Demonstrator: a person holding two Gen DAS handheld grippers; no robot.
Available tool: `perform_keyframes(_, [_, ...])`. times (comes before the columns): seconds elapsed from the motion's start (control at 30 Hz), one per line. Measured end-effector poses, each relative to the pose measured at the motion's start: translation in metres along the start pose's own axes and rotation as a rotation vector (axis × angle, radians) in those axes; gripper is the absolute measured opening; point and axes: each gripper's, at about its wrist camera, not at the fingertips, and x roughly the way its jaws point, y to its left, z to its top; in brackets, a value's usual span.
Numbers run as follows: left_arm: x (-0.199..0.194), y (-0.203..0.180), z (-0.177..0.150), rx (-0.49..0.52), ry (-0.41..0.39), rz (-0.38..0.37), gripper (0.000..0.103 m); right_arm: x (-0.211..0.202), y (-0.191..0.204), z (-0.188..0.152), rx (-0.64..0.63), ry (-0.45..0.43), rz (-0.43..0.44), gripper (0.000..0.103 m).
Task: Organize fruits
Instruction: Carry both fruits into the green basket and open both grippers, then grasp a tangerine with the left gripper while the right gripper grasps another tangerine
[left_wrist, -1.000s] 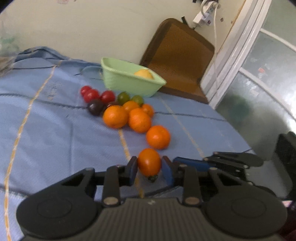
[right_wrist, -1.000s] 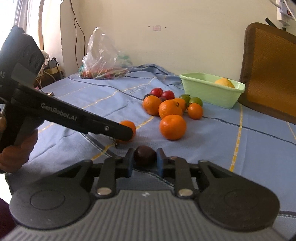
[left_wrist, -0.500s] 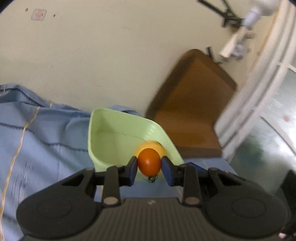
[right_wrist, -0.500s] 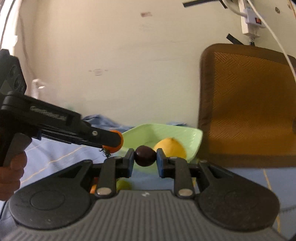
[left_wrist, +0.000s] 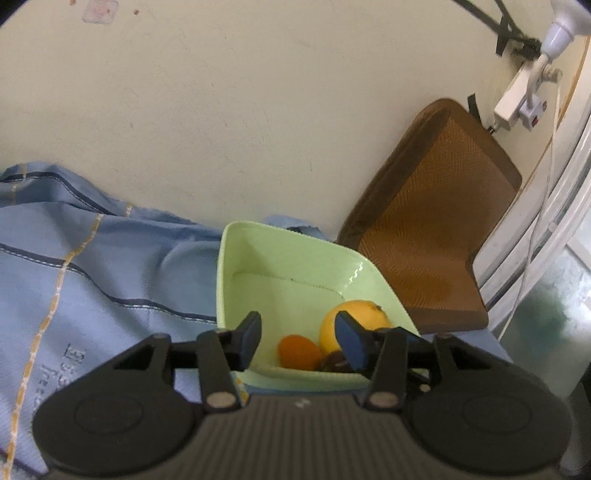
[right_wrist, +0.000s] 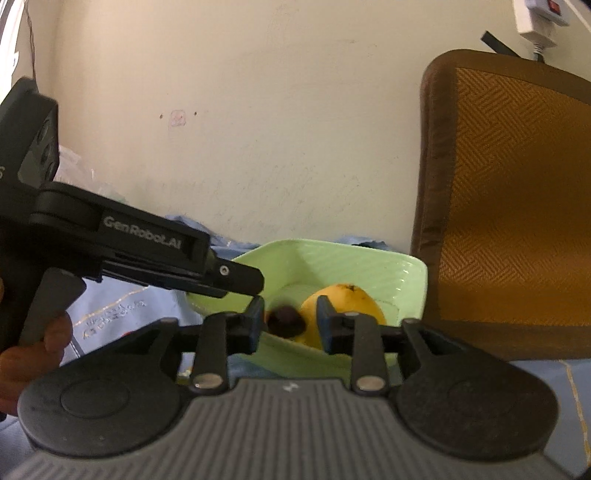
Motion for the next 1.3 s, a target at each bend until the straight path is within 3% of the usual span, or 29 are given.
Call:
perform_keyframes(0.2, [-0.051, 0.006, -0.019, -0.015, -0.052, -0.051, 0.045, -0.026, 0.000, -0.002, 0.031, -0.021, 0.008, 0.040])
perform_keyframes(0.5, [-0.114, 0.026, -0.081, -0.056, -0.051, -0.111, 0.045, -0.077, 0.022, -0.033, 0.133, 0.069, 0.088, 0.040])
perform_keyframes(0.77, [-0.117, 0.050, -0.109, -0.175, -0.003, -0.132, 0.043, -0.093, 0.058, -0.043, 0.111, 0.100, 0.159, 0.040])
perform_keyframes(1.0, [-0.100, 0.042, -0.109, -0.177, 0.037, -0.161, 0.054, -0.074, 0.076, -0.041, 0.062, 0.154, 0.168, 0.041])
perform_keyframes(1.07, [-0.096, 0.042, -0.111, -0.185, 0.038, -0.153, 0.051, -0.074, 0.079, -0.043, 0.054, 0.167, 0.171, 0.042])
perform_keyframes(1.17, [-0.096, 0.045, -0.113, -0.187, 0.032, -0.136, 0.034, -0.070, 0.084, -0.043, 0.032, 0.173, 0.157, 0.043])
perform_keyframes(1.3, [-0.102, 0.053, -0.117, -0.210, 0.033, -0.148, 0.034, -0.068, 0.086, -0.040, 0.008, 0.178, 0.146, 0.041])
